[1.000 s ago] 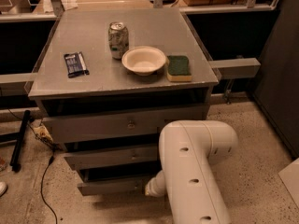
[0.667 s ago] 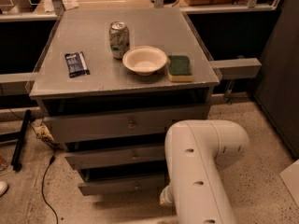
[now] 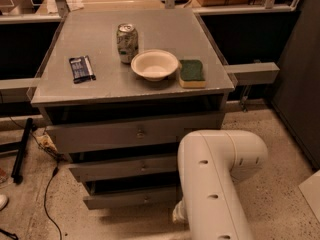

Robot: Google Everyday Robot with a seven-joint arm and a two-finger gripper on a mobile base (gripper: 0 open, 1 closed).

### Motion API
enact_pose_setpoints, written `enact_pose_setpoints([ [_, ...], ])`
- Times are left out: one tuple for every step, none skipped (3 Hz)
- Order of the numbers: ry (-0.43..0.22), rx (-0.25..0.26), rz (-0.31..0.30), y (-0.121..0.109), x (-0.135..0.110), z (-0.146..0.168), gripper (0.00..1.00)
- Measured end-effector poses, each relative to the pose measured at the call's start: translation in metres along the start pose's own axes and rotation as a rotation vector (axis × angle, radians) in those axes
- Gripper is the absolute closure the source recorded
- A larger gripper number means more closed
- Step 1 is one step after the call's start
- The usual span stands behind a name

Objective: Close bottom drawer

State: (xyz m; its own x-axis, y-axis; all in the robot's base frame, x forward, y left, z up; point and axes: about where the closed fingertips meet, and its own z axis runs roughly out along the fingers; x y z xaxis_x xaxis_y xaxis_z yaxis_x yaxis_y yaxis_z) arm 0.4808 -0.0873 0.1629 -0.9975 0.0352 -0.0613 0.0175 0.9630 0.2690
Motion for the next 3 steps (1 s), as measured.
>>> enact_pose_setpoints([
  [-0.004,-0.006,0.029,0.013,-0.017,0.024,1.00],
  [-0.059,-0.009,0.043,0.034,-0.056,0.039,1.00],
  [-0.121,-0.011,0.044,0.059,-0.091,0.046,1.00],
])
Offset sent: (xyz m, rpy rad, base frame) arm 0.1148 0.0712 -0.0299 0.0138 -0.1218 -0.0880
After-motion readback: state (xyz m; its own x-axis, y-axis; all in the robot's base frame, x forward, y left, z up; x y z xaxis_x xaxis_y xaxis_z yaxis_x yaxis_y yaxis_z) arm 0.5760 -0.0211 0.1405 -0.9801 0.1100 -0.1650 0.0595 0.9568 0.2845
